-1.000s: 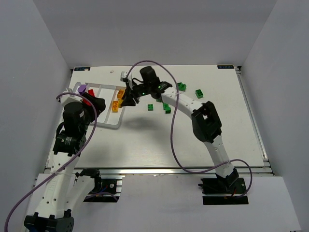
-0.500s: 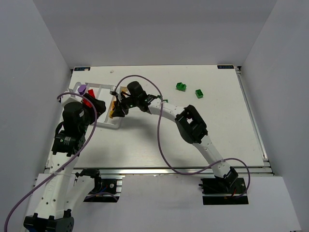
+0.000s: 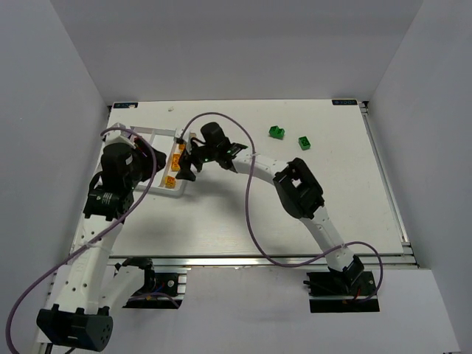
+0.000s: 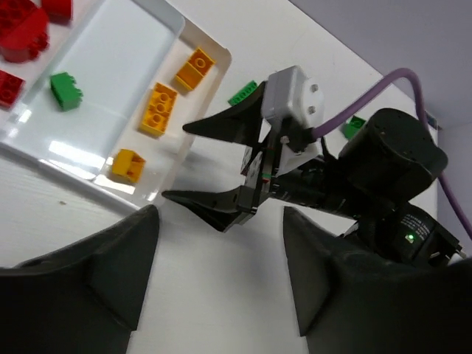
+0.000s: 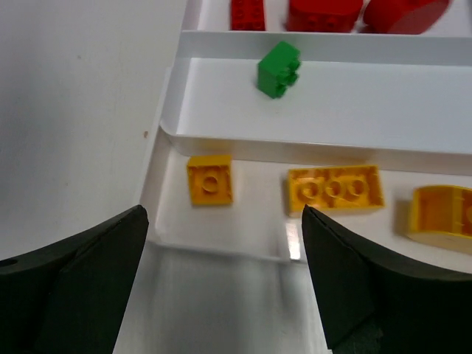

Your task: Sort the legos into containers by color

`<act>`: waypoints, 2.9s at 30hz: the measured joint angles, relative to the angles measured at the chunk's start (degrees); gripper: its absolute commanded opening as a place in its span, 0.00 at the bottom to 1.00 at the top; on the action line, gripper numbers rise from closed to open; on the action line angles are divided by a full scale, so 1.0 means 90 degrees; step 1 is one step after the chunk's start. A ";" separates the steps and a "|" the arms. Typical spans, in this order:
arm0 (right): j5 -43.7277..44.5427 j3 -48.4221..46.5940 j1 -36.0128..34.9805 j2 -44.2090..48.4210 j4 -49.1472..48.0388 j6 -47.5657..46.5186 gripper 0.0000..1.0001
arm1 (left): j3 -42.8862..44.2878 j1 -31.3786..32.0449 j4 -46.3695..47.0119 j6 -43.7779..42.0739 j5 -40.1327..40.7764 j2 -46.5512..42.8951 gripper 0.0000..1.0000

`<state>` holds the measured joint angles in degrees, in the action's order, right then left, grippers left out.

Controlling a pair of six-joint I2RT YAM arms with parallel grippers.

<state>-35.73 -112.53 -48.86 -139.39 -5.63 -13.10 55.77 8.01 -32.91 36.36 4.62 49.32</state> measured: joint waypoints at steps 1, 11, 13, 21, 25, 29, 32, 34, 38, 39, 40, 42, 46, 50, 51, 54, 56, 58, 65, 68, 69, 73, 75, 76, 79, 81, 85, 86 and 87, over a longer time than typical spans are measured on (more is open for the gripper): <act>0.0032 0.0051 0.0092 0.0114 0.0032 -0.0051 0.89 | 0.0019 0.0000 0.0063 -0.0012 -0.0138 0.0104 0.49; -0.1411 0.0510 0.2052 0.1642 0.0678 -0.0323 0.58 | 0.0784 0.0051 0.0527 -0.0753 -0.1838 0.2203 0.70; -0.1596 0.0850 0.2555 0.2013 0.0894 -0.0440 0.65 | 0.1088 0.0180 0.0520 -0.1005 -0.1916 0.2739 0.73; -0.1763 0.2540 0.3347 0.3356 0.1537 -0.0874 0.77 | 0.3007 0.1073 0.0418 -0.2198 -0.1651 0.5241 0.77; -0.1919 0.3111 0.3609 0.3946 0.1751 -0.0935 0.77 | 0.3551 0.1362 0.0449 -0.2912 -0.1389 0.6263 0.77; -0.2079 0.3451 0.4114 0.4403 0.1809 -0.1013 0.77 | 0.3844 0.1503 0.0629 -0.3512 -0.1241 0.6994 0.76; -0.2144 0.3602 0.4422 0.4575 0.1865 -0.1200 0.77 | 0.4019 0.1523 0.0816 -0.3883 -0.1110 0.7383 0.76; -0.2203 0.3660 0.4495 0.4597 0.1940 -0.1321 0.77 | 0.4294 0.1523 0.0884 -0.4078 -0.1022 0.7667 0.76; -0.2283 0.3789 0.4493 0.4597 0.1984 -0.1406 0.77 | 0.4852 0.1523 0.1020 -0.4393 -0.0729 0.8233 0.76; -0.2314 0.3825 0.4486 0.4597 0.1974 -0.1404 0.77 | 0.4906 0.1523 0.1052 -0.4471 -0.0631 0.8323 0.76; -0.2341 0.3852 0.4481 0.4597 0.1965 -0.1401 0.77 | 0.4928 0.1523 0.1081 -0.4539 -0.0563 0.8388 0.75; -0.2363 0.3888 0.4481 0.4597 0.1957 -0.1396 0.77 | 0.4930 0.1520 0.1188 -0.4675 -0.0425 0.8517 0.75; -0.2387 0.3903 0.4486 0.4597 0.1950 -0.1394 0.77 | 0.5068 0.1520 0.1299 -0.4843 -0.0231 0.8794 0.74; -0.2397 0.3903 0.4512 0.4597 0.1948 -0.1394 0.77 | 0.5591 0.1520 0.1331 -0.4918 -0.0180 0.9255 0.73; -0.2402 0.3903 0.4517 0.4597 0.1945 -0.1394 0.77 | 0.5697 0.1520 0.1343 -0.4932 -0.0180 0.9343 0.72; -0.2409 0.3903 0.4539 0.4597 0.1950 -0.1387 0.77 | 0.5775 0.1520 0.1341 -0.4974 -0.0180 0.9442 0.71; -0.2419 0.3903 0.4551 0.4597 0.1948 -0.1382 0.77 | 0.5753 0.1520 0.1353 -0.4988 -0.0175 0.9454 0.70; -0.2426 0.3903 0.4561 0.4597 0.1950 -0.1375 0.77 | 0.5685 0.1520 0.1396 -0.4988 -0.0153 0.9454 0.68; -0.2438 0.3903 0.4583 0.4597 0.1948 -0.1345 0.77 | 0.5338 0.1508 0.1761 -0.4940 -0.0138 0.9413 0.62; -0.2448 0.3903 0.4588 0.4595 0.1948 -0.1302 0.77 | 0.5085 0.1496 0.1984 -0.4898 -0.0163 0.9304 0.58; -0.2455 0.3903 0.4588 0.4592 0.1945 -0.1285 0.77 | 0.4981 0.1491 0.2069 -0.4869 -0.0172 0.9255 0.57; -0.2484 0.3903 0.4590 0.4588 0.1945 -0.1253 0.77 | 0.4588 0.1455 0.2344 -0.4753 -0.0267 0.9075 0.52; -0.2504 0.3903 0.4590 0.4588 0.1945 -0.1241 0.76 | 0.4410 0.1423 0.2438 -0.4673 -0.0333 0.8978 0.49; -0.2506 0.3903 0.4590 0.4585 0.1945 -0.1234 0.76 | 0.4301 0.1409 0.2492 -0.4624 -0.0369 0.8922 0.46; -0.2511 0.3903 0.4590 0.4585 0.1945 -0.1219 0.76 | 0.3983 0.1355 0.2650 -0.4517 -0.0478 0.8743 0.37; -0.2514 0.3903 0.4590 0.4585 0.1945 -0.1205 0.76 | 0.3781 0.1331 0.2710 -0.4452 -0.0532 0.8621 0.33; -0.2528 0.3903 0.4590 0.4585 0.1945 -0.1163 0.76 | 0.3427 0.1314 0.2756 -0.4279 -0.0610 0.8364 0.29; -0.2528 0.3903 0.4590 0.4585 0.1945 -0.1156 0.76 | 0.3349 0.1309 0.2732 -0.4201 -0.0627 0.8293 0.28; -0.2528 0.3903 0.4590 0.4585 0.1945 -0.1132 0.76 | 0.3325 0.1304 0.2698 -0.4146 -0.0641 0.8262 0.27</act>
<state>-58.48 -77.41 -7.55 -98.13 11.88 -23.29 85.69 19.75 -8.62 -0.95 -1.15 123.68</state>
